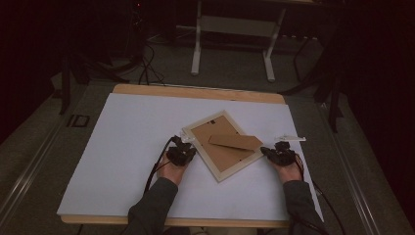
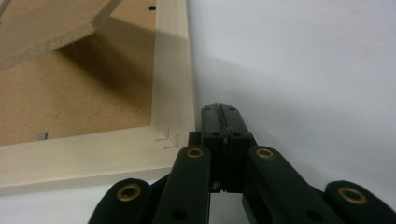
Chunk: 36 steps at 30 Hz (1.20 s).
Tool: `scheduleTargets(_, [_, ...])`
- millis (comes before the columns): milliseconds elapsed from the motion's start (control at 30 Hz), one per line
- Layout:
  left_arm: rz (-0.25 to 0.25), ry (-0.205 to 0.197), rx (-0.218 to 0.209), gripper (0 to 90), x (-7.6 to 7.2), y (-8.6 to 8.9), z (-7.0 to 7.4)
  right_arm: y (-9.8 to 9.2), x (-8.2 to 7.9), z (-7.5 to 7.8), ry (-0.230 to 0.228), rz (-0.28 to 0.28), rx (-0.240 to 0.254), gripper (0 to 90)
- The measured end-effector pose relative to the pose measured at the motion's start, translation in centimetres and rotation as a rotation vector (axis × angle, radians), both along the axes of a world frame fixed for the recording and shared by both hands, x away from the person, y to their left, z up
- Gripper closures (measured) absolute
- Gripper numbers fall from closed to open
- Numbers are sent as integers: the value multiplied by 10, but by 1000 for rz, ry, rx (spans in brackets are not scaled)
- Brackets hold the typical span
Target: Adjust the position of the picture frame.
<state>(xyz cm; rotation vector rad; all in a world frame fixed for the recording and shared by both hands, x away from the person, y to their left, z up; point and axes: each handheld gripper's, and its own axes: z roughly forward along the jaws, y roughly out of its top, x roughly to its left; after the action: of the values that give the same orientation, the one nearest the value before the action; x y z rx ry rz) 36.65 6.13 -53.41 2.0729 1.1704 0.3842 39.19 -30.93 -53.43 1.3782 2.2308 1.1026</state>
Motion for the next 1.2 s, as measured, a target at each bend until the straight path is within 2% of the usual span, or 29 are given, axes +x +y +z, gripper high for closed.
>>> scheduleTargets(133, [-4, -3, -3, 900, -3, 1, 2, 2, -6, 0, 3, 13, 8, 900])
scheduleTargets(267, [-16, -10, -25, 900, -5, 0, 4, 3, -12, 1, 2, 33, 7, 900])
scheduleTargets(667, [-24, 6, 7, 900, -16, 5, 1, 15, -27, 3, -3, 80, -12, 900])
scheduleTargets(933, [10, 12, -12, 900, -9, 13, 0, 27, -37, 4, -4, 110, -22, 900])
scheduleTargets(1033, [20, 18, -27, 900, -4, 18, -1, 31, -41, 4, 2, 123, -4, 900])
scheduleTargets(1200, [18, 22, -5, 900, 1, 19, 1, 35, -48, 5, -2, 137, -11, 900])
